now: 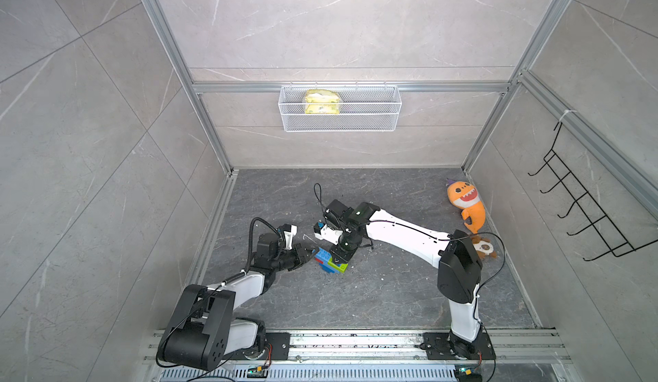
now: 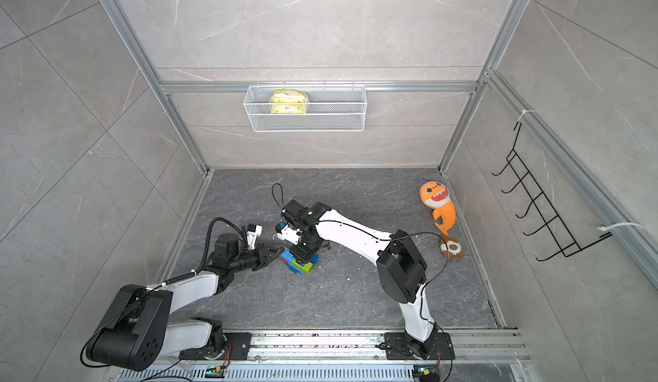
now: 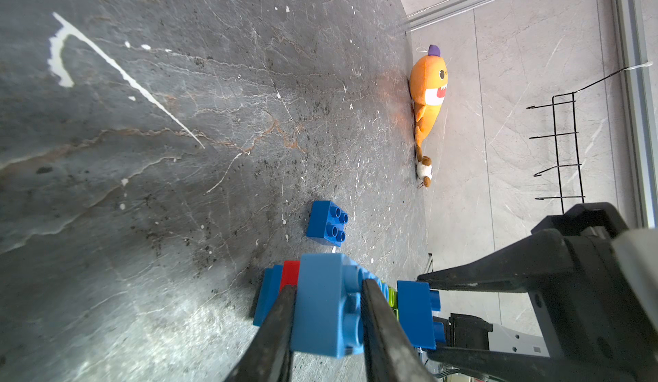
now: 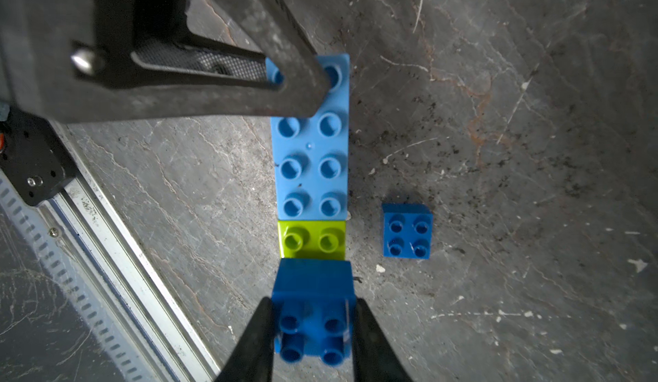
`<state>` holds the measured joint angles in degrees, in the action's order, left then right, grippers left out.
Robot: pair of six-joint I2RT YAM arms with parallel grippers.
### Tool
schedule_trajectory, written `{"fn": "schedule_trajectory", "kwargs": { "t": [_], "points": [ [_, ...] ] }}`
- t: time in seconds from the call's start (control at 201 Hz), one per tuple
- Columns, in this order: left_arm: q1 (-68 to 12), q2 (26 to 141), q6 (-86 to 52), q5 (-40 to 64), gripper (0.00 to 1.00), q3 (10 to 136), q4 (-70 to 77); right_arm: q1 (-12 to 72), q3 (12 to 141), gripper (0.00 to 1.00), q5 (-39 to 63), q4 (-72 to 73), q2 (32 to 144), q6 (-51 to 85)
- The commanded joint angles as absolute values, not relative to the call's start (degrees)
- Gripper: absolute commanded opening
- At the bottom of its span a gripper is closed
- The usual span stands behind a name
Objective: Assemble a heart with lego
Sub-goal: Assemble the lego brick with the lego brick.
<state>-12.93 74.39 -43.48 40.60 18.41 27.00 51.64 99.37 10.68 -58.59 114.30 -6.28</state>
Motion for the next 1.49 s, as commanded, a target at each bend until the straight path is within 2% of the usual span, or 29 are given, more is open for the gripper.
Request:
{"fn": "schedule_trajectory", "kwargs": {
  "t": [0.0, 0.678, 0.982, 1.485],
  "points": [
    [-13.2, 75.1, -41.9, 38.9, 0.32, 17.9, 24.0, 51.8, 101.6, 0.33, 9.4, -61.9, 115.6, -7.5],
    [-13.2, 74.4, -41.9, 38.5, 0.32, 17.6, 23.7, 52.8, 101.0, 0.33, 12.0, -61.2, 117.2, -6.9],
    [-13.2, 74.9, -42.0, 38.8, 0.32, 17.3, 24.3, 53.4, 100.2, 0.33, 6.0, -61.9, 118.6, -5.7],
    [-13.2, 74.3, -42.3, 38.5, 0.32, 16.4, 24.7, 55.3, 104.8, 0.33, 3.6, -64.7, 125.0, -5.6]
  ]
}}
